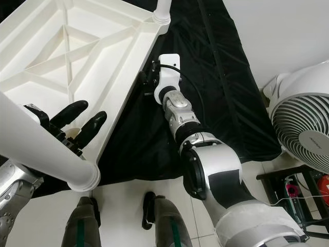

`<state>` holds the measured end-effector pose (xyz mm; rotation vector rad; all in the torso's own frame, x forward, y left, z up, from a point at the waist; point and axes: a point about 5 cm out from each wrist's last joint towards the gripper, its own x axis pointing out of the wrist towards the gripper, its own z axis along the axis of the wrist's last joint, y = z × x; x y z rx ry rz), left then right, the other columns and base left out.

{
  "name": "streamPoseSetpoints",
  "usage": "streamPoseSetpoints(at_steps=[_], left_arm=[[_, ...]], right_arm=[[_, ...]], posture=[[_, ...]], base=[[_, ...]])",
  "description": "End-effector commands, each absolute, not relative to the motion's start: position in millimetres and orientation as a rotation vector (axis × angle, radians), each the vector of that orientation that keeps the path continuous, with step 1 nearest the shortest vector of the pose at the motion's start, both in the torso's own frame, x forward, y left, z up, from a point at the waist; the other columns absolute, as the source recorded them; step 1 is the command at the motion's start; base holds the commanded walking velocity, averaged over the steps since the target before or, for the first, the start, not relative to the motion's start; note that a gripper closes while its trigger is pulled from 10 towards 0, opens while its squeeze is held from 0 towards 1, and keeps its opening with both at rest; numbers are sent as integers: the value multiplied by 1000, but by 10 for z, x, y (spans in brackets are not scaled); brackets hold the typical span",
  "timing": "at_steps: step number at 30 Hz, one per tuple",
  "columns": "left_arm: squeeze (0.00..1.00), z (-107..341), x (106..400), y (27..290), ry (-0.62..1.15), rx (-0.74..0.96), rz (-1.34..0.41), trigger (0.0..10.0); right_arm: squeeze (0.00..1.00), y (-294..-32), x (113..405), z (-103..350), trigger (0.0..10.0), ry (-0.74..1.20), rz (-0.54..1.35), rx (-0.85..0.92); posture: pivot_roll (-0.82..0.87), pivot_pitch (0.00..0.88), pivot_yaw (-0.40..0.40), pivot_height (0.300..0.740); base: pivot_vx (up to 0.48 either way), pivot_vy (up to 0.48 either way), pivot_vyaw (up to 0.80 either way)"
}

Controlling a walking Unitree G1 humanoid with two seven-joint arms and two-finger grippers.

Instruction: Building children table

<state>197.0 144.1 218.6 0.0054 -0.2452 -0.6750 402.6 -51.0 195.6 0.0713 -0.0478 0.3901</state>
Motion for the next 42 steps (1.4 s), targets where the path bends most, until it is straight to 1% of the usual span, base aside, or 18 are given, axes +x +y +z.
streamPoseSetpoints(at_steps=[1, 9, 18, 21, 22, 23, 24, 26, 32, 33, 35, 36, 37, 38, 40, 41, 42], left_arm=[[0, 2178, 1887, 1334, -230, -15, -769, 10000], [0, 2188, 1858, 1298, -223, -38, -781, 10000], [0, 2201, 1884, 1277, -220, -42, -797, 10000], [0, 2216, 1915, 1273, -227, -39, -788, 10000], [0, 2216, 1915, 1273, -227, -39, -788, 10000], [0, 2221, 1924, 1274, -229, -42, -784, 10000], [0, 2221, 1924, 1274, -229, -42, -784, 10000], [0, 2227, 1929, 1276, -231, -44, -779, 10000], [0, 2253, 1963, 1271, -241, -55, -767, 10000], [0, 2263, 1987, 1266, -243, -63, -764, 10000], [0, 2263, 1987, 1266, -243, -63, -764, 10000], [0, 2274, 2019, 1269, -245, -73, -757, 10000], [0, 2274, 2019, 1269, -245, -73, -757, 10000], [0, 2299, 2070, 1280, -252, -72, -747, 10000], [0, 2299, 2070, 1280, -252, -72, -747, 10000], [0, 2319, 2108, 1292, -258, -72, -739, 10000], [0, 2319, 2108, 1292, -258, -72, -739, 10000]], right_arm=[[0, -285, 3975, 1998, 10000, -59, 509, 41], [0, -238, 3953, 1988, 10000, -59, 547, 49], [0, -371, 3996, 2011, 10000, -78, 476, 51], [0, -614, 4064, 2079, 10000, -126, 315, 59], [0, -614, 4064, 2079, 10000, -126, 315, 59], [0, -710, 4077, 2098, 10000, -150, 269, 62], [0, -710, 4077, 2098, 10000, -150, 269, 62], [0, -818, 4082, 2119, 10000, -188, 230, 66], [0, -931, 4042, 2141, 10000, -278, 241, 110], [0, -977, 4013, 2129, 10000, -312, 250, 113], [0, -977, 4013, 2129, 10000, -312, 250, 113], [0, -1023, 3975, 2108, 10000, -342, 260, 126], [0, -1023, 3975, 2108, 10000, -342, 260, 126], [0, -1045, 3904, 2075, 10000, -373, 327, 124], [0, -1045, 3904, 2075, 10000, -373, 327, 124], [0, -1054, 3839, 2045, 10000, -388, 387, 121], [0, -1054, 3839, 2045, 10000, -388, 387, 121]], posture=[[231, 264, -121, 740], [221, 268, -121, 740], [209, 264, -111, 740], [205, 264, -107, 740], [205, 264, -107, 740], [203, 264, -104, 740], [203, 264, -104, 740], [200, 263, -102, 740], [180, 257, -81, 740], [168, 253, -65, 740], [168, 253, -65, 740], [155, 251, -47, 740], [155, 251, -47, 740], [152, 249, -27, 740], [152, 249, -27, 740], [150, 248, -23, 740], [150, 248, -23, 740]], base=[[0, 0, 0], [0, 0, 0], [0, 0, 0], [0, 0, 0], [0, 0, 0], [0, 0, 0], [0, 0, 0], [0, 0, 0], [0, 0, 0], [0, 0, 0], [0, 0, 0], [0, 0, 0], [0, 0, 0], [0, 0, 0], [0, 0, 0], [0, 0, 0], [0, 0, 0]])
